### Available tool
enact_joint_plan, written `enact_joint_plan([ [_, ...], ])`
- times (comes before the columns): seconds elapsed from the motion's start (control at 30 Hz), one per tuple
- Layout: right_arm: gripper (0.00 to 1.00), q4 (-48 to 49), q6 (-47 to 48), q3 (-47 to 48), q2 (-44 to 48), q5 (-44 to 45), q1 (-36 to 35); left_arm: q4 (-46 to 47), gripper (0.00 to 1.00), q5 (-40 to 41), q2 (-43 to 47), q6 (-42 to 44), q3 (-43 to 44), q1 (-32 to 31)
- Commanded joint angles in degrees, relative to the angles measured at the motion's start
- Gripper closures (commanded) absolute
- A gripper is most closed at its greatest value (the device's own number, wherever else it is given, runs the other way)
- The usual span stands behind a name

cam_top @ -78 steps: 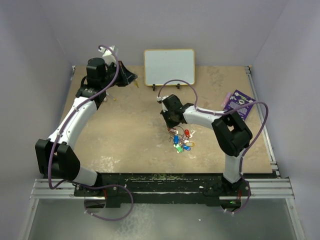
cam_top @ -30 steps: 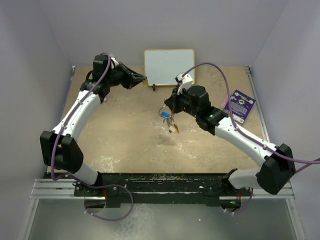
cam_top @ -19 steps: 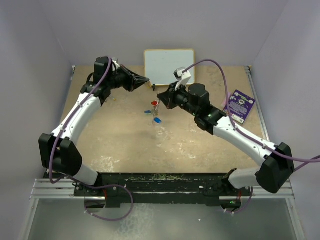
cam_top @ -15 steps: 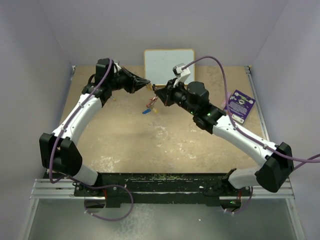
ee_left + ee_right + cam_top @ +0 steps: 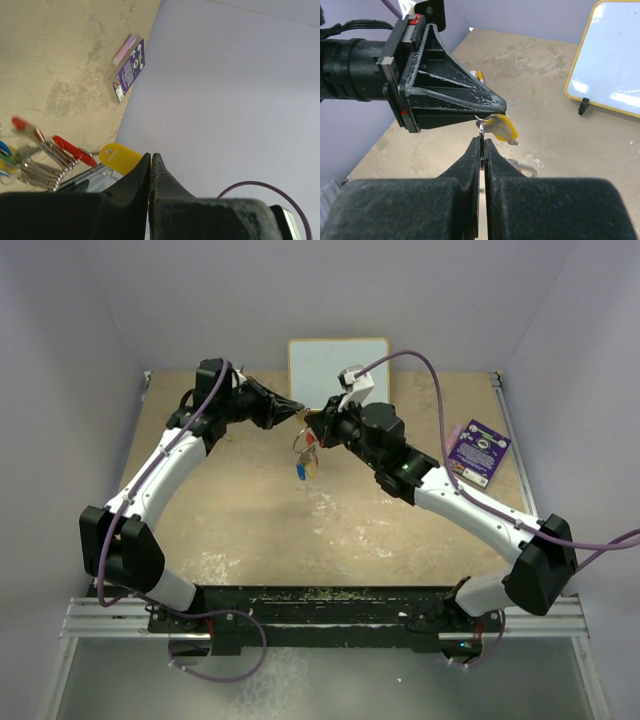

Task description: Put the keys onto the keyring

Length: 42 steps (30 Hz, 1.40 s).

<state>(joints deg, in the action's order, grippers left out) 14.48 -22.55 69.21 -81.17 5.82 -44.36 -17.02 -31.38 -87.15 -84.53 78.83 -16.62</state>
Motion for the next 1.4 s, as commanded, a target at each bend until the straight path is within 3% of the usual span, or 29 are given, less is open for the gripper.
enact_joint_plan([
  [0.0,1.0,5.4,-0.1,3.5,0.7,2.3,-0.4,-1.2,0.98,-0.2,2.3,-5.7,1.4,-0.6],
  [1.37,1.0,7.3,0.4,4.6,-1.7,4.8,-1.0,-2.7,0.98,0.0,0.1,-7.6,5.4,-2.6],
])
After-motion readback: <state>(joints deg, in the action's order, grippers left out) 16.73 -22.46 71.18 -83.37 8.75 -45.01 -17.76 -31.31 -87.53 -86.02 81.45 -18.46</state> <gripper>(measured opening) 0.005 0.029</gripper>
